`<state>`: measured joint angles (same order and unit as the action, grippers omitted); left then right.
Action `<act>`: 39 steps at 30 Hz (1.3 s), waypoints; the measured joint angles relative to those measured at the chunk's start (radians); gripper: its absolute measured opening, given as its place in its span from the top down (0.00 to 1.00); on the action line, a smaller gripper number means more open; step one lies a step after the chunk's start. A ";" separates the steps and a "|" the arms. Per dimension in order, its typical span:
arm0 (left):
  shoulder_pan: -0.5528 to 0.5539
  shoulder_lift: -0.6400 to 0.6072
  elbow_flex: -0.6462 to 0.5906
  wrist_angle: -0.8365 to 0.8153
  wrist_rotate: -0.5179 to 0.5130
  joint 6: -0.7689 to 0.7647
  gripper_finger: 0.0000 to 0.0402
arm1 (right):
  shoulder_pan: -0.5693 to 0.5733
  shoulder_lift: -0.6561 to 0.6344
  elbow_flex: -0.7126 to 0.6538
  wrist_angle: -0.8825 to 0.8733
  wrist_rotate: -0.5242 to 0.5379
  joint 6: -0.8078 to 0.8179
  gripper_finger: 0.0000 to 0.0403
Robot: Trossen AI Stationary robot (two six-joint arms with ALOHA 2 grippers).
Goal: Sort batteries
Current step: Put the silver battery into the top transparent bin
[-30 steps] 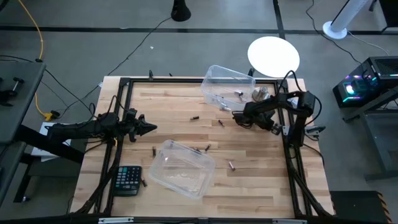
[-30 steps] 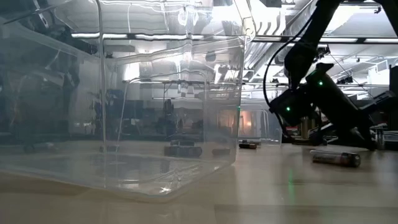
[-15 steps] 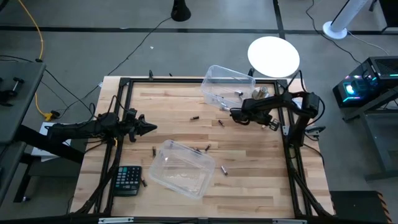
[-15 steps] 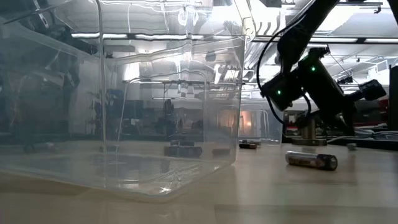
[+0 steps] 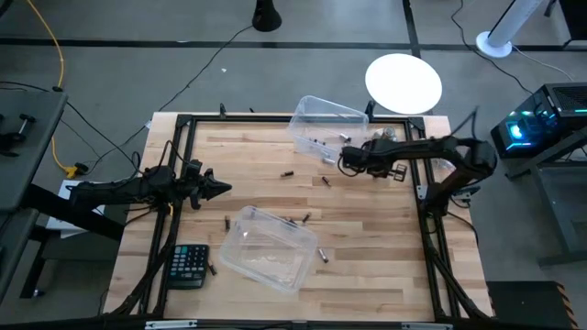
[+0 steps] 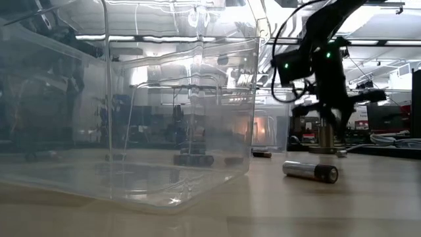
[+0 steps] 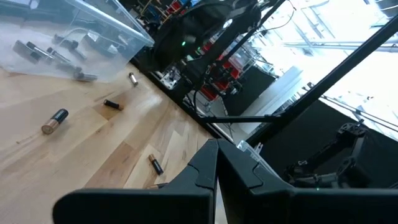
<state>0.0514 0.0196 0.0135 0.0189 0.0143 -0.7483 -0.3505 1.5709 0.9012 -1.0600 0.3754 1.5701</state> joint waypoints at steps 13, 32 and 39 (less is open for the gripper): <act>0.000 0.000 0.000 0.000 0.000 0.000 1.00 | -0.234 -0.242 -0.094 0.188 -0.142 -0.438 1.00; 0.000 0.000 0.000 0.000 0.000 0.000 1.00 | -0.343 -0.275 -0.391 0.873 -0.271 -0.314 1.00; 0.000 0.000 0.000 0.000 0.000 0.000 1.00 | -0.343 -0.187 -0.391 1.025 -0.259 -0.336 0.92</act>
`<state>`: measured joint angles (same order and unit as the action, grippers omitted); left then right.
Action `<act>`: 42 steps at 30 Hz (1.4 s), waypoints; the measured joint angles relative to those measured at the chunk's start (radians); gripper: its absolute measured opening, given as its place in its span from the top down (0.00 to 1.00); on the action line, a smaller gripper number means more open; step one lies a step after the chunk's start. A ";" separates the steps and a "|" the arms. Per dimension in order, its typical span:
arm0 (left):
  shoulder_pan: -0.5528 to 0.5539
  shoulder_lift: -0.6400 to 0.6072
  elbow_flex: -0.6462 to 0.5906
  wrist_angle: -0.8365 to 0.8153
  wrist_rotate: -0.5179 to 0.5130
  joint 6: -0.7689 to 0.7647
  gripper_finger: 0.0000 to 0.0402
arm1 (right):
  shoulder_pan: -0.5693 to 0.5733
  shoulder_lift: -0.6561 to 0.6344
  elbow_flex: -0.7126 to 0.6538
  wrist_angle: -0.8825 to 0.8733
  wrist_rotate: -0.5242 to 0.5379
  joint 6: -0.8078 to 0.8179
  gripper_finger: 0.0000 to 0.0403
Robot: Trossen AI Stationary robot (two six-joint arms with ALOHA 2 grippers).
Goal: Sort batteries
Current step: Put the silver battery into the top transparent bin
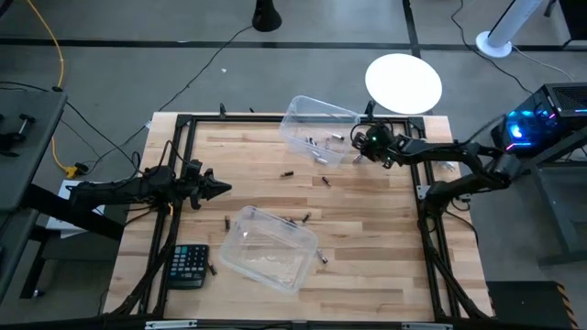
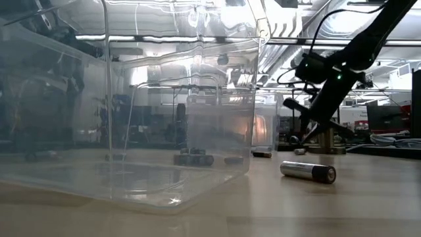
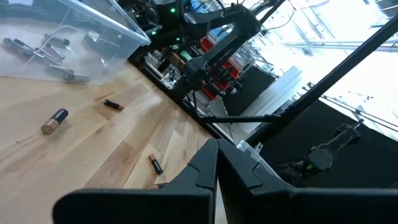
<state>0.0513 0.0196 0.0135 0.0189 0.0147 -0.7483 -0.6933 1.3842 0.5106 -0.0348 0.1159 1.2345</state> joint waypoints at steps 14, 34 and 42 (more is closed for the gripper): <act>0.000 0.000 0.000 0.000 0.000 0.000 1.00 | 0.013 0.135 0.098 -0.008 -0.038 -0.009 0.60; 0.000 0.000 0.000 0.000 0.000 0.000 1.00 | 0.002 0.096 0.285 -0.477 -0.249 -1.099 0.60; 0.000 0.000 0.000 0.000 0.000 0.000 1.00 | -0.002 0.131 0.285 -0.482 -0.206 -1.345 0.60</act>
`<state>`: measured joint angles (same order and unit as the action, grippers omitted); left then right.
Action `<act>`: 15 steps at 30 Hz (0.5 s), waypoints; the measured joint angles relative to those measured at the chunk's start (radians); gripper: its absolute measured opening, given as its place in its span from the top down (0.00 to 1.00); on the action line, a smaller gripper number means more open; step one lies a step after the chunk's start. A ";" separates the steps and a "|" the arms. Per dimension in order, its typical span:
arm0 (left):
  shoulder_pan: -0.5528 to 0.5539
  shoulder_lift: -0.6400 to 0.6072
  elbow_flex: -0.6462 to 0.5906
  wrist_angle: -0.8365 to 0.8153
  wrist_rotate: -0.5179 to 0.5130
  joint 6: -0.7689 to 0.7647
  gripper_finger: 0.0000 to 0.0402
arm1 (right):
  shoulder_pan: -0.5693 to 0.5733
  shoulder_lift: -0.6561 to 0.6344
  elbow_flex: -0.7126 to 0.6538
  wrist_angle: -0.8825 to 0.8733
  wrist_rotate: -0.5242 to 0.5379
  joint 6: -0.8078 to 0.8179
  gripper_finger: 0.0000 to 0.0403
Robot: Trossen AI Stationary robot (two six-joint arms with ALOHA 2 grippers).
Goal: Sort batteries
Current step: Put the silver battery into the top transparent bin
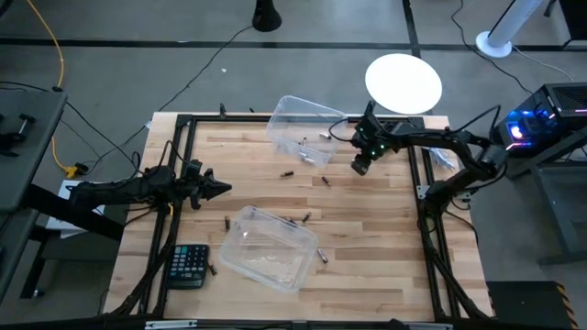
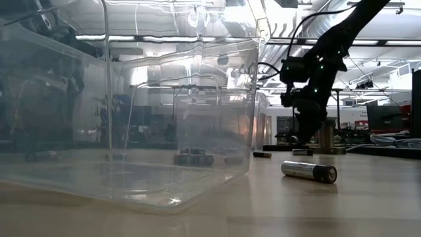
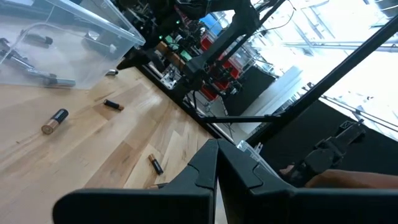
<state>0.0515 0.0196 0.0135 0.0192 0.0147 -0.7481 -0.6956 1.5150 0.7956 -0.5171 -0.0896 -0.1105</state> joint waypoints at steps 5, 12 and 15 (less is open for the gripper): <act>0.000 0.000 0.000 0.000 0.000 0.000 1.00 | 0.008 0.085 0.000 -0.018 -0.040 -0.103 0.60; 0.000 0.000 0.000 0.000 0.000 0.000 1.00 | 0.011 0.164 0.015 -0.012 0.006 -0.101 0.67; 0.000 0.000 0.000 0.000 0.000 0.000 1.00 | 0.008 0.142 0.022 -0.029 0.040 -0.090 0.87</act>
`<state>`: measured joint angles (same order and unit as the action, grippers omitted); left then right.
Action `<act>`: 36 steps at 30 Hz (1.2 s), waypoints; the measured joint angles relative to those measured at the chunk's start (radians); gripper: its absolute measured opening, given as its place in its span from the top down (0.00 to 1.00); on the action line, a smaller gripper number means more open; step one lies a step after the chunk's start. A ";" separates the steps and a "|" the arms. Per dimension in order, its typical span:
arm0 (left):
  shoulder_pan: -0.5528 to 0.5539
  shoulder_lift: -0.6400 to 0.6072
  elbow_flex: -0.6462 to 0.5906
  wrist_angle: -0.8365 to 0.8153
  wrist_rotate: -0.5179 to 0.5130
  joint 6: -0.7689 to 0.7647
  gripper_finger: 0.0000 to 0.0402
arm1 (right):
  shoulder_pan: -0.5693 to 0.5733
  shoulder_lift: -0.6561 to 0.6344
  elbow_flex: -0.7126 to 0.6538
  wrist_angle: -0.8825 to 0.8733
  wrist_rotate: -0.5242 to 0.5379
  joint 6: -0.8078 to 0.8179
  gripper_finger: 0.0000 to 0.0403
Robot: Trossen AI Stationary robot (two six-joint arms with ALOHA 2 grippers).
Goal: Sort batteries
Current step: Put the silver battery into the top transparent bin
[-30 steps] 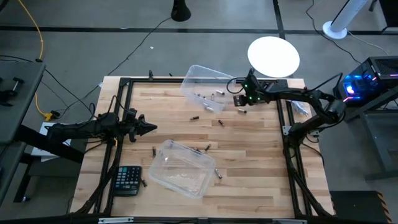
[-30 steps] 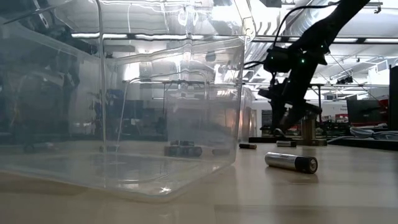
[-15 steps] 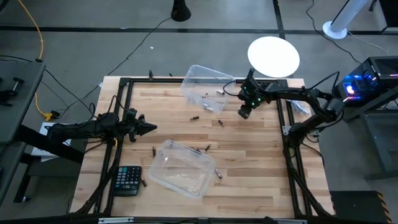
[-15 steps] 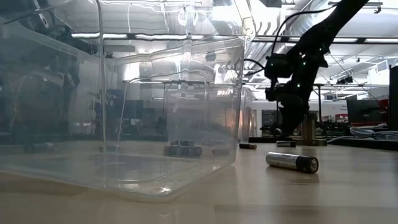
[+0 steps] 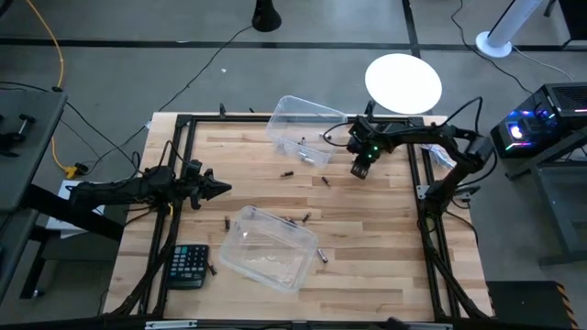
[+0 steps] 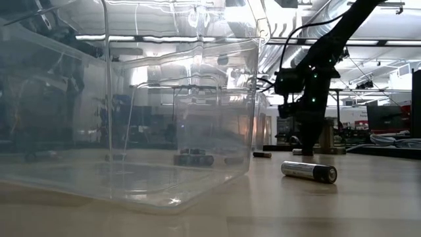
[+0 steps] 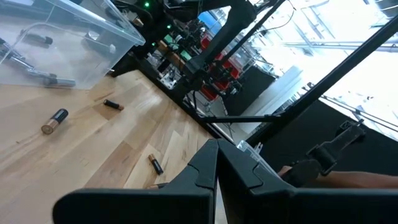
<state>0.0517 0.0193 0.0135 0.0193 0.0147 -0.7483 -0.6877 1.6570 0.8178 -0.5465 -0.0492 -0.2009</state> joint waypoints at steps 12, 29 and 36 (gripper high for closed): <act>0.000 0.000 0.000 0.000 0.000 0.000 1.00 | -0.072 -0.380 0.144 0.073 0.131 0.193 0.95; 0.000 0.000 0.000 0.000 0.000 0.000 1.00 | 0.176 -0.189 0.344 0.247 0.033 0.380 0.59; 0.000 0.000 0.000 0.000 0.000 0.000 1.00 | 0.216 -0.220 0.528 -0.008 -0.172 0.409 0.50</act>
<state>0.0513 0.0193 0.0135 0.0192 0.0147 -0.7483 -0.4720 1.4374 1.3453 -0.5542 -0.2211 0.2086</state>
